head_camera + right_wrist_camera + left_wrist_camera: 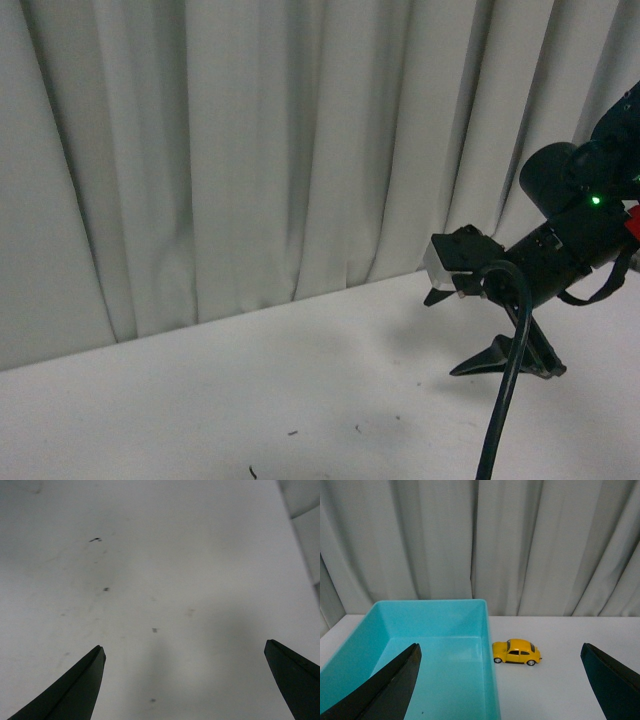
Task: Wind up and store yellow beetle toy
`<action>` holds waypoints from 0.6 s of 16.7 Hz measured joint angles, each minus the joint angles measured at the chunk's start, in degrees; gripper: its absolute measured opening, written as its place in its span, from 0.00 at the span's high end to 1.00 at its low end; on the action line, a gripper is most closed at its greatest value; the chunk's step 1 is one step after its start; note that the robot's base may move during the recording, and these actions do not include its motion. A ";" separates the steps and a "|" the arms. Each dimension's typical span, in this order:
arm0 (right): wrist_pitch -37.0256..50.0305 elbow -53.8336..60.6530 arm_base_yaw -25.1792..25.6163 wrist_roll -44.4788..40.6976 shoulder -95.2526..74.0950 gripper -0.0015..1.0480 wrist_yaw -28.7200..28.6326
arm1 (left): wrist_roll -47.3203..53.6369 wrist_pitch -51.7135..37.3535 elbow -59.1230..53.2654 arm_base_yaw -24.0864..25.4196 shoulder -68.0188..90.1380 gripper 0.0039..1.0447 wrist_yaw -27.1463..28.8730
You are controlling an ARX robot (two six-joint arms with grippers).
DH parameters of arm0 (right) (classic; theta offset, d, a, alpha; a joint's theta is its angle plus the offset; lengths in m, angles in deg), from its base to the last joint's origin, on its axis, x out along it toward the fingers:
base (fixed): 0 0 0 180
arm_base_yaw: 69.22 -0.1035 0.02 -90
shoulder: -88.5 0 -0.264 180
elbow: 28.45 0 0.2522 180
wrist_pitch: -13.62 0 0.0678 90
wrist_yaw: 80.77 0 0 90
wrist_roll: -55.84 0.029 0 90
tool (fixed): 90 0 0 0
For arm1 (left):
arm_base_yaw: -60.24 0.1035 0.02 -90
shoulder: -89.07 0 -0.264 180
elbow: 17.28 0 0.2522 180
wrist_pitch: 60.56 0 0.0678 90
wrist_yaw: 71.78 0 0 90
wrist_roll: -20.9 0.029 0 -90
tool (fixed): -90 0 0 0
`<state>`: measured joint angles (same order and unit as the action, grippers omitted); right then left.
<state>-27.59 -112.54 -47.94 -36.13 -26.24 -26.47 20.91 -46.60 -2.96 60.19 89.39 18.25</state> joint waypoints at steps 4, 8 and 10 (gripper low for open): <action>-4.28 -13.22 -0.76 1.92 4.09 0.06 2.54 | 0.00 0.00 0.00 0.00 0.00 0.06 -0.02; 31.34 -2.58 -4.83 25.81 15.72 0.23 14.80 | 0.00 0.00 0.00 0.00 0.00 0.06 0.00; 56.57 16.00 -9.44 57.40 27.34 0.45 22.05 | 0.00 0.00 0.00 0.00 0.00 0.06 -0.02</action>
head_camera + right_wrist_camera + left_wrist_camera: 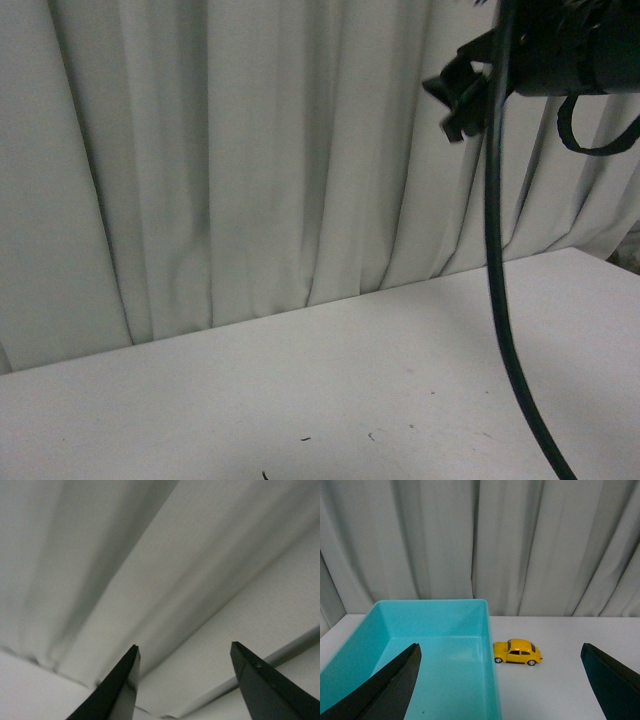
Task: Wind up and store yellow beetle toy
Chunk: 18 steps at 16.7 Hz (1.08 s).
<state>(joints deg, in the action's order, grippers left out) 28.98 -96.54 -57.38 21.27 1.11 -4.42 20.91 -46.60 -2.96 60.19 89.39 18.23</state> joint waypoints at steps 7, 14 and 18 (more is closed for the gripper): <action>18.64 31.52 -5.46 32.87 17.20 0.98 6.64 | 0.00 0.00 0.00 0.00 0.00 0.06 0.02; 13.94 47.69 -12.13 33.73 36.96 0.98 13.51 | 0.00 0.00 0.00 0.00 0.00 0.06 0.02; 9.92 51.45 -12.15 33.70 45.81 0.98 13.51 | 0.00 0.00 0.00 0.00 0.00 0.06 0.02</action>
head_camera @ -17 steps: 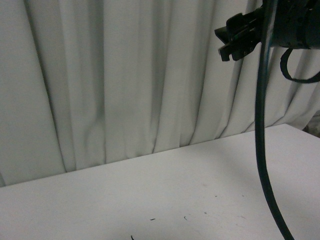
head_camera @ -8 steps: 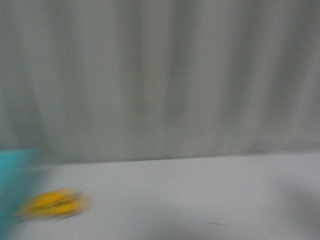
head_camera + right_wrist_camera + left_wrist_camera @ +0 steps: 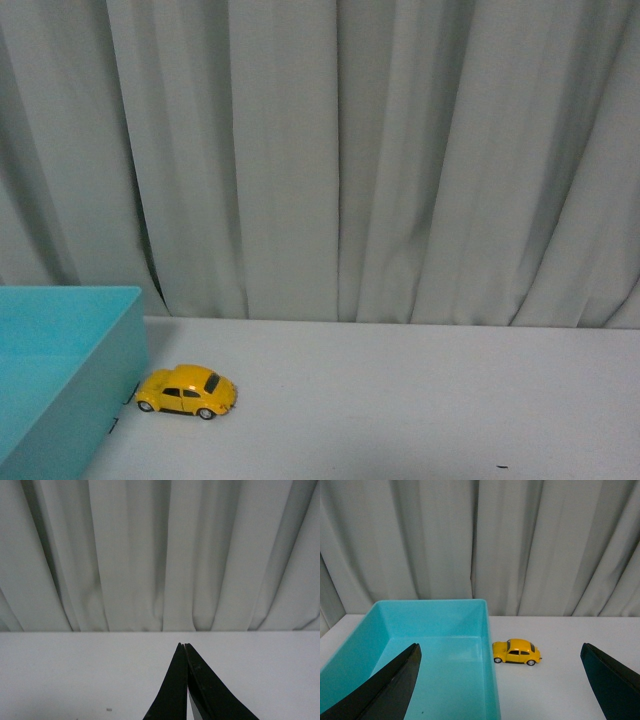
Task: Wind up and store yellow beetle toy
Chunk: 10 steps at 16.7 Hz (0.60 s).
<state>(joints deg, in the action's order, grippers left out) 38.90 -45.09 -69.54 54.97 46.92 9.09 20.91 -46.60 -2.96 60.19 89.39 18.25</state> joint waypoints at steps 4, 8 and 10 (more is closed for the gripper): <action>-4.92 2.23 0.00 0.02 6.69 0.98 0.02 | 0.00 -0.02 0.00 0.00 0.00 0.06 0.00; -7.98 2.25 0.00 0.02 10.34 0.98 0.02 | 0.00 -0.02 0.00 0.00 0.00 0.06 0.00; -9.81 2.25 0.00 0.02 11.96 0.98 0.02 | 0.00 -0.02 0.00 0.00 0.00 0.06 0.00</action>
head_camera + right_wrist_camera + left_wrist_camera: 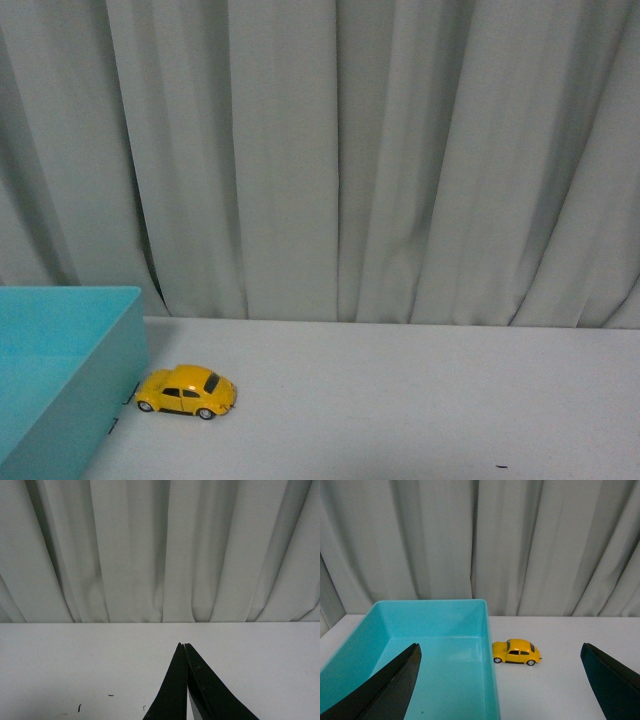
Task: Wind up and store yellow beetle toy
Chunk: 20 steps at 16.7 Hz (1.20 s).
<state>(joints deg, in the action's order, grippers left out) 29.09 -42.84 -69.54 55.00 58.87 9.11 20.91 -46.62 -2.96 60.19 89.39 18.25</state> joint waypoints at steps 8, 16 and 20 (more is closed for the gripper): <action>-8.81 0.00 0.02 0.00 9.07 0.98 0.00 | 0.00 0.02 0.00 0.00 0.00 0.06 0.00; -18.99 0.00 0.00 0.00 19.50 0.98 0.00 | 0.00 0.02 0.02 0.00 0.00 0.06 0.00; -29.73 -0.02 0.00 0.00 27.80 0.98 0.11 | -0.02 0.00 0.00 0.00 0.00 0.06 0.04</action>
<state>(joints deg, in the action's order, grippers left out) -0.64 -42.86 -69.54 55.00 86.68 9.22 20.89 -46.62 -2.96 60.19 89.39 18.29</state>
